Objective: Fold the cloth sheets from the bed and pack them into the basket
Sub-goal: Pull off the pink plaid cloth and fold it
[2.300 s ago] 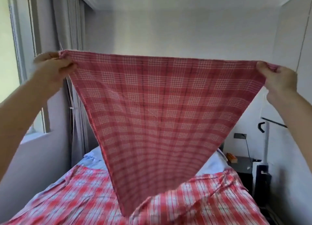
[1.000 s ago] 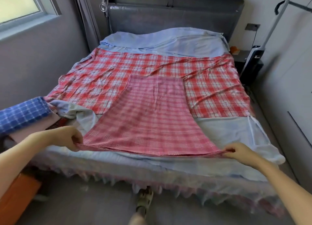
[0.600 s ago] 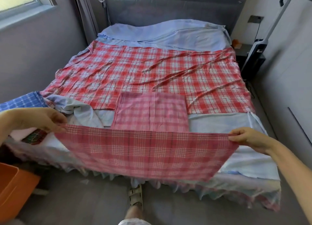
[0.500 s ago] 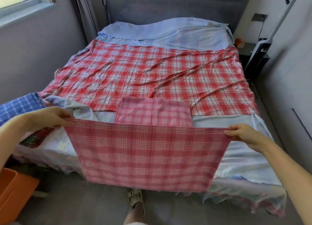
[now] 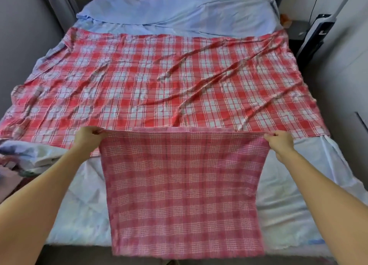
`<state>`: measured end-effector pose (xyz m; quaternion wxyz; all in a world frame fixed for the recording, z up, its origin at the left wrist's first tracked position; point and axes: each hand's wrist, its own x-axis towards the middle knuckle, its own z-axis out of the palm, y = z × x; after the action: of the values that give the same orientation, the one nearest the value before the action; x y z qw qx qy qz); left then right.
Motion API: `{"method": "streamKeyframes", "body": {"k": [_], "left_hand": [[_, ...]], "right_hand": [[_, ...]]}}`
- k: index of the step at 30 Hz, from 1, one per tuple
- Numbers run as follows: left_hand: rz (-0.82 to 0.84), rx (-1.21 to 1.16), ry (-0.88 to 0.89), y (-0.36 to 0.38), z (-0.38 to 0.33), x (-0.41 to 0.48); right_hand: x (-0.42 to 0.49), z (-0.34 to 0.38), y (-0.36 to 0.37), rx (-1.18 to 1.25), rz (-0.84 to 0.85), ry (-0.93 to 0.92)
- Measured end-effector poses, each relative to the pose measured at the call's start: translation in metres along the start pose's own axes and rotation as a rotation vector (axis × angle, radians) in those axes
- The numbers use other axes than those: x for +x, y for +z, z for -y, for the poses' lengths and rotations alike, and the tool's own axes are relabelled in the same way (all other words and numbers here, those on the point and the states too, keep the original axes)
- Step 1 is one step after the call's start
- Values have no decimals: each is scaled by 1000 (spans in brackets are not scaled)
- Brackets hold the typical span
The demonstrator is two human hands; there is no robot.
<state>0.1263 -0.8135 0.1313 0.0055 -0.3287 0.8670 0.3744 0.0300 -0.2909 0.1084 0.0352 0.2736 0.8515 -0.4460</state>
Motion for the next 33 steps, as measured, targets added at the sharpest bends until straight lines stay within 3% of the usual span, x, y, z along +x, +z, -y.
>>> {"method": "streamKeyframes", "body": {"k": [10,18,20,24,33], "left_hand": [[-223,47,-36,141,6,149],[-232,159,-119,234,53,207],[-277,170,-143,239,71,205],[-347,86,-167,235,124,166],[-75,78,-414,211,179,-38]], "right_hand": [[144,-13,115,-259,-79,-41],[219,-78,193,-463,33,-53],[214,-89,201,-432,28,-53],[166,-108,187,-361,-163,-55],[-30,-239,109,-544,87,330]]}}
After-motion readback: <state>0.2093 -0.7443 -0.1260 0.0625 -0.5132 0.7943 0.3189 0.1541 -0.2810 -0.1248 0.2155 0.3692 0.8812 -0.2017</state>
